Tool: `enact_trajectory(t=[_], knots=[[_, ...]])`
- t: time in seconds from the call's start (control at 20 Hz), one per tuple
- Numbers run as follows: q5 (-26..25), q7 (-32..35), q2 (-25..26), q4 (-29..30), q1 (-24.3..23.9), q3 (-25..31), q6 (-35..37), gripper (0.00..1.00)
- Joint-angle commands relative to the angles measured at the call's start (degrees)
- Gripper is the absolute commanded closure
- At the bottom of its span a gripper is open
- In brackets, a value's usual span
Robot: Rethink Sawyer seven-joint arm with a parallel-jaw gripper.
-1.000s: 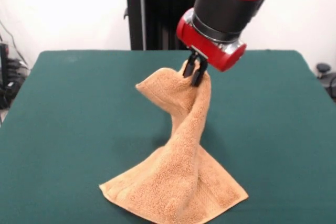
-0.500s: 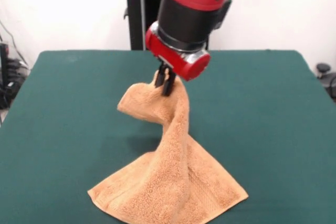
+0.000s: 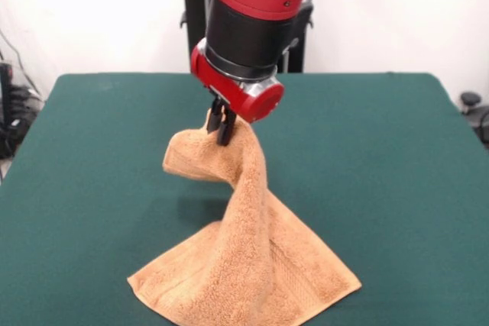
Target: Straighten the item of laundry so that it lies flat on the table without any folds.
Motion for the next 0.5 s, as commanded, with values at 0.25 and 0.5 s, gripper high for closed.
enact_trajectory(t=[0.25, 0.5], knots=[[-2.4, -0.9, 3.5, 4.8, 0.5, 5.6, -5.4, 0.00], [-1.6, -0.4, 3.5, 4.9, 0.1, 5.7, -4.6, 0.00]])
